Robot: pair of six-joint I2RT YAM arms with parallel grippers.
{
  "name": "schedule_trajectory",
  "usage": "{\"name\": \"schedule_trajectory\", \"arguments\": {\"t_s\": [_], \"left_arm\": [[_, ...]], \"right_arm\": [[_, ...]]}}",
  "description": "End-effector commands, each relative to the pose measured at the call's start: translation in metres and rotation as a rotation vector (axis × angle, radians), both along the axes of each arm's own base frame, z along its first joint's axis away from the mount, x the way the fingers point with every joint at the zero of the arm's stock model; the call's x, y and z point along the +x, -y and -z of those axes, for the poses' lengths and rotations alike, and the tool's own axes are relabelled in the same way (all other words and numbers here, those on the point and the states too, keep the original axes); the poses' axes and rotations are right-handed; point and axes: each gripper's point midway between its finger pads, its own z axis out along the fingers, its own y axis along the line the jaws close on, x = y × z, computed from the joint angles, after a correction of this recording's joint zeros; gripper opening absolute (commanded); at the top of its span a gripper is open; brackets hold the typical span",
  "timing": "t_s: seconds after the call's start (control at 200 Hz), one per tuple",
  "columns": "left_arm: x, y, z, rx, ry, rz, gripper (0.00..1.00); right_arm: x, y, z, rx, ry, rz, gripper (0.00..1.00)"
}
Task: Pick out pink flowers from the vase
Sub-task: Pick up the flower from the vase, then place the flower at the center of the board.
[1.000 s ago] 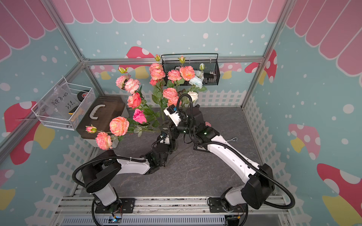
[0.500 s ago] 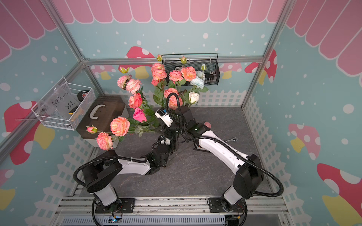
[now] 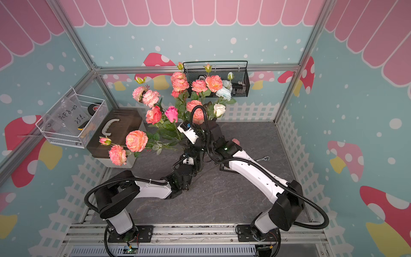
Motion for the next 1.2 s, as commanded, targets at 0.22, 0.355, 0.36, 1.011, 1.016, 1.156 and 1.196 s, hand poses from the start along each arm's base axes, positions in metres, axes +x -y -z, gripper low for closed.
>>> {"name": "schedule_trajectory", "arguments": {"t_s": [0.22, 0.355, 0.36, 1.011, 1.016, 1.156, 1.196], "left_arm": [[-0.01, -0.007, 0.056, 0.12, -0.134, 0.006, 0.0], [-0.011, -0.009, 0.057, 0.117, -0.138, 0.004, 0.0], [-0.011, -0.009, 0.058, 0.117, -0.138, 0.004, 0.0], [-0.012, -0.005, 0.061, 0.124, -0.143, 0.024, 0.0], [-0.012, -0.005, 0.061, 0.125, -0.143, 0.024, 0.0], [-0.013, -0.006, 0.061, 0.121, -0.144, 0.022, 0.0], [-0.013, -0.006, 0.061, 0.118, -0.145, 0.022, 0.0]], "right_arm": [[-0.001, 0.109, -0.123, 0.098, 0.378, 0.432, 0.02], [-0.002, 0.216, -0.173, 0.245, 0.517, 0.951, 0.02], [-0.002, 0.22, -0.174, 0.25, 0.52, 0.973, 0.02], [0.067, 0.281, 0.043, 0.363, -0.424, 1.12, 0.03], [0.068, 0.281, 0.044, 0.363, -0.429, 1.118, 0.03], [0.082, 0.262, 0.078, 0.306, -0.548, 1.044, 0.03], [0.084, 0.265, 0.091, 0.277, -0.569, 1.063, 0.03]]}}
